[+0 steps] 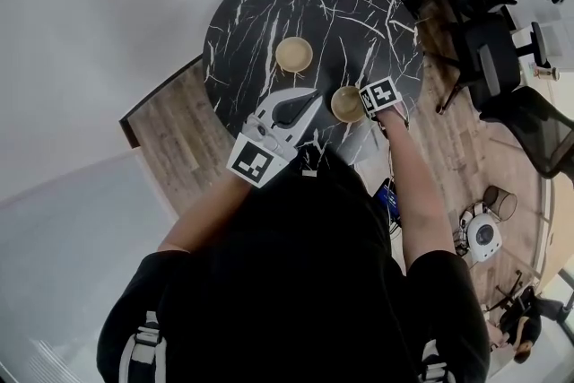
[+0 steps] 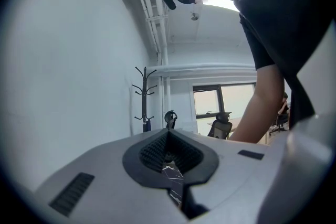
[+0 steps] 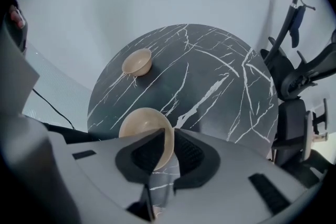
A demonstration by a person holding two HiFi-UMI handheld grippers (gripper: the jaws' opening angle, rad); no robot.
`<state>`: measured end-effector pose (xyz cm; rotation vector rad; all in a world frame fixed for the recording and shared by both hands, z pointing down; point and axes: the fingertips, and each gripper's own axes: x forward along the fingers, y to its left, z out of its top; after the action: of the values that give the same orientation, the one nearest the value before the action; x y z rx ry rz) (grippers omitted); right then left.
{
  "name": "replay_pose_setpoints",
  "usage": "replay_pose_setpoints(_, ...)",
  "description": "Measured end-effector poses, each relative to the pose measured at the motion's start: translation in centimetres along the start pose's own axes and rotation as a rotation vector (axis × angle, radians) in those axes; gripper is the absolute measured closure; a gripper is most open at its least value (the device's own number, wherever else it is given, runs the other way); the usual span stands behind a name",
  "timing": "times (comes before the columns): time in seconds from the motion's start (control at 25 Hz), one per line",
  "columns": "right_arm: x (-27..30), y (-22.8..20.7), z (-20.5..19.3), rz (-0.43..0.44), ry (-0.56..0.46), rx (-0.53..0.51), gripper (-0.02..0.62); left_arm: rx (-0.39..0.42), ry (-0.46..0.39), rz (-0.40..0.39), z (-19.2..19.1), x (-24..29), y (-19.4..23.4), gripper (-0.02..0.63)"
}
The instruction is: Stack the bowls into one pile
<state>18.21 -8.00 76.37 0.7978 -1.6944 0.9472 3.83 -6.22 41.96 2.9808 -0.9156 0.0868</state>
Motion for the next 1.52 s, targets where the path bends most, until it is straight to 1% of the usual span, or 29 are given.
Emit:
replay_pose_setpoints(0.2, -2.8, 0.3, 3.2, -0.017, -0.085, -0.035, 0.541, 0.010, -0.002, 0.020, 0.4, -0.5, 0.7, 0.603)
replay_pose_setpoints(0.48, -6.7, 3.7, 9.9, -0.016, -0.275, -0.113, 0.541, 0.001, -0.002, 0.084, 0.2, -2.3, 3.4, 0.603)
replay_pose_setpoints(0.68, -6.5, 6.1, 13.2, -0.005, -0.372, -0.161, 0.541, 0.021, -0.001, 0.124, 0.1, -3.9, 5.3, 0.603)
replay_pose_setpoints(0.88, -6.5, 8.5, 16.0, 0.025, -0.498, -0.198, 0.543, 0.003, 0.007, 0.161, -0.4, -5.6, 6.9, 0.603)
replay_pose_setpoints(0.96, -5.7, 9.2, 16.5, 0.046, -0.503, -0.199, 0.541, -0.002, 0.011, 0.173, -0.8, -6.2, 7.5, 0.603)
replay_pose_setpoints(1.16, -2.6, 9.8, 17.2, 0.064, -0.448, -0.174, 0.541, 0.004, 0.010, 0.195, -1.0, -8.0, 8.9, 0.603)
replay_pose_setpoints(1.32, -0.2, 9.6, 18.2, 0.057, -0.415, -0.147, 0.541, -0.010, 0.004, 0.213, -1.6, -9.1, 10.2, 0.603)
replay_pose_setpoints(1.52, 2.4, 9.2, 19.3, 0.038, -0.357, -0.126, 0.535, -0.010, 0.014, 0.215, -2.6, -9.9, 11.7, 0.603)
